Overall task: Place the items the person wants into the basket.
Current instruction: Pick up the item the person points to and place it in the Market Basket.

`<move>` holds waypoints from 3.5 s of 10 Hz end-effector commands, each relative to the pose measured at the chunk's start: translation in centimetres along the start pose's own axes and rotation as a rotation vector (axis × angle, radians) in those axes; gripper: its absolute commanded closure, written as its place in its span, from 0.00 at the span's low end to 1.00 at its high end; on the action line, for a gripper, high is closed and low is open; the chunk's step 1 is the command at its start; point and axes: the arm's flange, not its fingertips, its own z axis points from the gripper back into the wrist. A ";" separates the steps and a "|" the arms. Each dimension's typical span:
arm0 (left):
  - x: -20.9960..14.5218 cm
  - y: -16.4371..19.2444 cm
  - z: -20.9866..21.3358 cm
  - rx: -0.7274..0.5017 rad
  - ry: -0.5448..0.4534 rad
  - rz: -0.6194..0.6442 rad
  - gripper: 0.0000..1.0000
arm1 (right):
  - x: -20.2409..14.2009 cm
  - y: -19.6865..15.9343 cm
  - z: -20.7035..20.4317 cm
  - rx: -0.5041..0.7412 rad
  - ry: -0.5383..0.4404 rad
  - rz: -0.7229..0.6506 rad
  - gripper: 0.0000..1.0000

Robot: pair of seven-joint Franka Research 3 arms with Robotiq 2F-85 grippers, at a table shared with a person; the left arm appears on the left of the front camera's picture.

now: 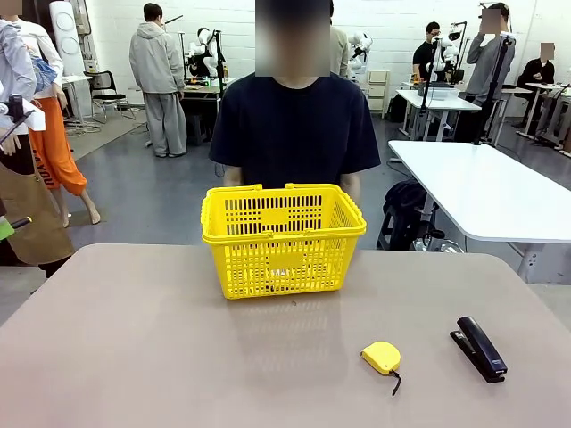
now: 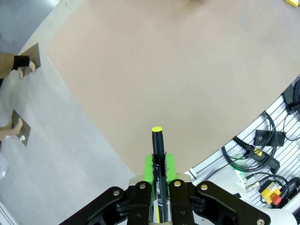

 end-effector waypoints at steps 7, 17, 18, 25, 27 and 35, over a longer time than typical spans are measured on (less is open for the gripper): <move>8.9 -5.3 2.8 0.039 -0.076 -0.194 0.89 | 0.0 0.0 -0.1 0.008 -0.003 0.005 0.00; 35.5 -16.4 -4.9 -0.114 -0.055 -0.691 0.89 | 0.0 0.0 -0.1 0.008 -0.003 0.005 0.00; 36.6 -16.0 -6.4 -0.121 -0.032 -0.678 0.89 | 0.0 0.0 -0.1 0.008 -0.003 0.005 0.00; 36.0 -15.9 -8.0 -0.119 -0.049 -0.655 0.89 | 0.0 0.0 -0.1 0.008 -0.003 0.005 0.00; 36.7 -16.2 -8.1 -0.124 -0.052 -0.648 0.89 | 0.0 0.0 -0.1 0.008 -0.003 0.005 0.00; 45.4 -14.1 -17.6 -0.261 0.226 -0.626 0.89 | 0.0 0.0 -0.1 0.008 -0.003 0.005 0.00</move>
